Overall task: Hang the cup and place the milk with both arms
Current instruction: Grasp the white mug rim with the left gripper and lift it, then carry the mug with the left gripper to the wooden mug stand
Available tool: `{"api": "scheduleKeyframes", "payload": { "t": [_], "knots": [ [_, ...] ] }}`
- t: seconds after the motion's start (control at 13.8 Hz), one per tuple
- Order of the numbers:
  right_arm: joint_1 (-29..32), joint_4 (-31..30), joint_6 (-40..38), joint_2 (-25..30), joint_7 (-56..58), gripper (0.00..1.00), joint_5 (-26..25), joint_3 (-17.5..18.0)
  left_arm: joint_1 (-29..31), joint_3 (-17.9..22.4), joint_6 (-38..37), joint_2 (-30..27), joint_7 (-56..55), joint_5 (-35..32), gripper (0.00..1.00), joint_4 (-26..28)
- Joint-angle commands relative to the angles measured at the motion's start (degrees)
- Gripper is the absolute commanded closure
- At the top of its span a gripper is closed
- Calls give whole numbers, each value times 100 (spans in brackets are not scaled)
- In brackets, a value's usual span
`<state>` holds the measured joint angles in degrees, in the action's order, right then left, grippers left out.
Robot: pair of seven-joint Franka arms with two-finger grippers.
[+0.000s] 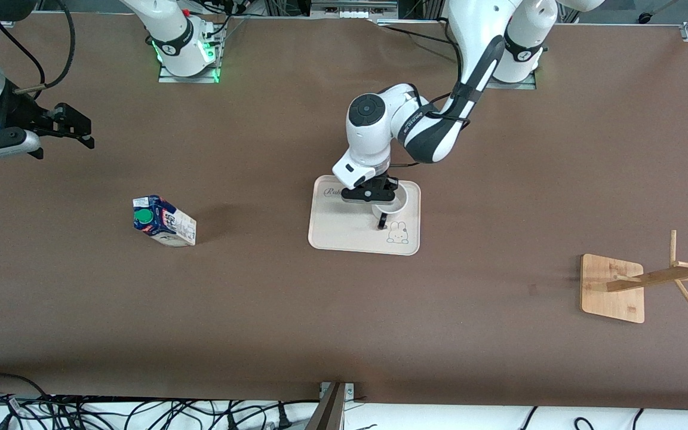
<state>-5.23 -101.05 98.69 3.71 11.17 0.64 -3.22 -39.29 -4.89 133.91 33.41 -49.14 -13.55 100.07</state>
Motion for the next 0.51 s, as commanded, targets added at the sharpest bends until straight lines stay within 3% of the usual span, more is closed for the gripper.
{"api": "scheduleKeyframes", "payload": {
  "t": [0.0,0.43],
  "knots": [
    [136,102,-7,60,-45,0,-73,32,-1,58,-14,-62,-105,-157,100,-162],
    [136,261,10,25,-387,0,-117,32,446,252,-392,-1001,80,-175,100,-224]
  ]
}}
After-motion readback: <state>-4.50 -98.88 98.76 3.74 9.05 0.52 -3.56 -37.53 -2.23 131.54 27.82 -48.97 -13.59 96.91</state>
